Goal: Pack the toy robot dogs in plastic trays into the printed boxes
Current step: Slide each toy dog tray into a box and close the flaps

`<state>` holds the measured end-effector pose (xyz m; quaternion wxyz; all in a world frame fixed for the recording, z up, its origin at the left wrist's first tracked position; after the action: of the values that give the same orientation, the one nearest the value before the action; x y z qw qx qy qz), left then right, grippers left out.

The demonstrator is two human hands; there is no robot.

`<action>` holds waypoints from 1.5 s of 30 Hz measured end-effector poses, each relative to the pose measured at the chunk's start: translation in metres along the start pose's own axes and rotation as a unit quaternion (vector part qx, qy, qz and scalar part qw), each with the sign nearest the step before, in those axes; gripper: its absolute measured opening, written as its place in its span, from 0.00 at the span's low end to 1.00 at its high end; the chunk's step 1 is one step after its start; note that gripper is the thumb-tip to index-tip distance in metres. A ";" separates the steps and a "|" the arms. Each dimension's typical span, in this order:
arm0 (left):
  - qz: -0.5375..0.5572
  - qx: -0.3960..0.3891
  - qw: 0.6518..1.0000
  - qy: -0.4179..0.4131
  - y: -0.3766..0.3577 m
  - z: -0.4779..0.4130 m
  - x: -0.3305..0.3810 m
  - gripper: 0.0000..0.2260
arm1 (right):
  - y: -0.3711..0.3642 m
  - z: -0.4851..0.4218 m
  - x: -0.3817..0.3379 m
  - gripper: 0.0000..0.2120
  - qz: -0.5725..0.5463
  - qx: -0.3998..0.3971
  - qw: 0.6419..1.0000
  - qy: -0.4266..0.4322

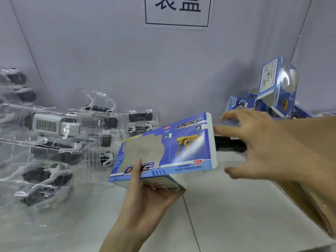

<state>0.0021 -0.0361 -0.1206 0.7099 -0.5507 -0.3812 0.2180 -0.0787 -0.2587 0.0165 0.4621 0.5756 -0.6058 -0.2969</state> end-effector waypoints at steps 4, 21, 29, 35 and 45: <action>-0.050 -0.004 0.998 -0.048 -0.001 -0.002 -0.010 0.27 | -0.026 0.002 -0.044 0.31 -0.020 0.091 0.996 -0.008; -0.020 0.032 0.999 0.005 -0.022 0.007 -0.024 0.28 | -0.026 0.008 -0.039 0.23 -0.164 0.075 0.981 0.067; 0.060 0.000 0.997 0.041 -0.039 0.008 -0.009 0.24 | -0.025 0.024 -0.013 0.18 -0.465 0.289 0.837 0.019; 0.140 -0.035 0.980 0.137 -0.056 0.022 -0.029 0.24 | -0.039 -0.005 -0.061 0.08 -0.389 0.191 0.901 -0.012; -0.032 -0.069 0.975 0.208 -0.015 0.038 -0.020 0.44 | -0.021 -0.034 -0.064 0.18 -0.254 0.045 0.965 0.046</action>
<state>-0.0411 -0.0316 -0.1086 0.7404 -0.6190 -0.2573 0.0488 -0.0450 -0.1939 -0.0029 0.3720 0.7439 -0.4308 -0.3503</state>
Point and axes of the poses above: each hand's wrist, its own z-axis away from the middle knuckle, its own y-axis out of the back of the hand, x = y × z, the point moved 2 cm from there along -z, towards the middle knuckle, and after that the axes turned 10 degrees about z, right-handed, at the moved point
